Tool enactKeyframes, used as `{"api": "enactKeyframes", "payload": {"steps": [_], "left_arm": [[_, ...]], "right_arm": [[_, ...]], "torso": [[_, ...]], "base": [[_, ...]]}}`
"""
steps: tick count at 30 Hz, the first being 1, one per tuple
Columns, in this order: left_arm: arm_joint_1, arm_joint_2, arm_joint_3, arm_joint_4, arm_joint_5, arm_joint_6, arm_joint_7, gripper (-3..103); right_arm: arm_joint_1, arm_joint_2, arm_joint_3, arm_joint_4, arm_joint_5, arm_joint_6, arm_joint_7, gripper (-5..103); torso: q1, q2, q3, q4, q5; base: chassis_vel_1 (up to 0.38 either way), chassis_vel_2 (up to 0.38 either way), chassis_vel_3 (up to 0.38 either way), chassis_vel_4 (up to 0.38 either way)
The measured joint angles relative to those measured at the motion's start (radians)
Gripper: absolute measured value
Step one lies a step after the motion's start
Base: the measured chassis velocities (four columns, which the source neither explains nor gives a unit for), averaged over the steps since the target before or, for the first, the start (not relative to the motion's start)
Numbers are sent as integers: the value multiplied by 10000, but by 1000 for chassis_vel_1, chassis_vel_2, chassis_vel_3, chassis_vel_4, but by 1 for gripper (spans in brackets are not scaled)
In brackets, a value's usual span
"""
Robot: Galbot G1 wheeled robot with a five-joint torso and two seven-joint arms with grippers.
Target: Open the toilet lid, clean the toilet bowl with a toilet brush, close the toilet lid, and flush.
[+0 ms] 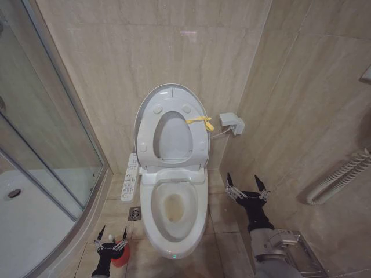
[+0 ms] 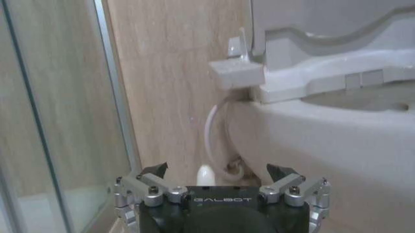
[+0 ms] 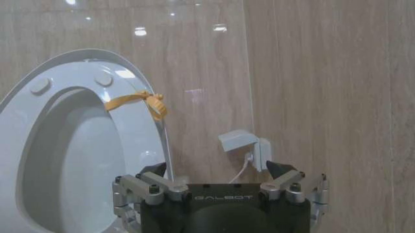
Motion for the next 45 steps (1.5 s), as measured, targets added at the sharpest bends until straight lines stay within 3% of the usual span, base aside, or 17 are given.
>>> {"api": "enactKeyframes", "payload": {"steps": [5,9,14,17,18,23,24,27,29,30,32,33,36,39,45], "left_arm": [[585,109,-179,-1304,427,0,-495,100],[1232,222,-748,-2708,1601,-2,-1518,100],[1836,319,-1184,-4102,1777,69,-1722,100],[2432,369,-1581,-5553,1766,560,-1845,100],[2432,369,-1581,-5553,1766,560,-1845,100],[3496,426,-2085,-8095,1592,1756,-1862,100],[3496,426,-2085,-8095,1592,1756,-1862,100],[4136,489,-2276,-9451,985,2797,-1852,100],[4224,496,-2295,-9631,877,2960,-1852,100],[4484,505,-2387,-10243,602,3498,-1823,100],[4774,522,-2542,-10951,382,4084,-1712,100],[4774,522,-2542,-10951,382,4084,-1712,100],[5061,522,-2763,-11851,-51,5251,-1839,100],[5153,383,-2944,-12189,-74,5690,-1900,100],[5414,22,-3029,-12501,-36,5876,-1876,100]], "right_arm": [[0,-1,0,0,0,-1,1,100],[0,0,0,-1,0,0,1,100],[0,0,0,0,0,-1,0,100],[0,0,0,0,0,0,0,100],[0,0,0,0,0,0,0,100],[0,0,0,-1,0,0,0,100],[0,0,0,-1,0,0,0,100],[0,0,0,0,0,0,0,100],[0,-1,0,0,0,0,1,100],[0,0,0,0,-1,0,1,100],[0,0,0,-1,0,0,1,100],[0,0,0,-1,0,0,1,100],[0,0,0,0,0,0,0,100],[0,0,0,0,0,0,0,100],[0,0,0,0,0,0,1,100]], "torso": [[0,0,0,1,0],[0,0,0,0,0],[0,0,0,1,1],[0,0,0,1,0],[0,0,0,1,0],[0,0,0,0,2],[0,0,0,0,2],[-1,0,0,0,1],[0,0,0,1,1],[-1,0,0,2,1],[-1,0,0,1,1],[-1,0,0,1,1],[-1,0,0,0,2],[-1,0,0,0,1],[-1,0,0,1,1]], "base": [[0,0,0,0],[0,0,0,0],[0,0,0,0],[0,0,0,0],[0,0,0,0],[0,0,0,0],[0,0,0,0],[0,0,0,0],[0,0,0,0],[0,0,0,0],[0,0,0,0],[0,0,0,0],[0,0,0,0],[0,0,0,0],[0,0,0,0]]}}
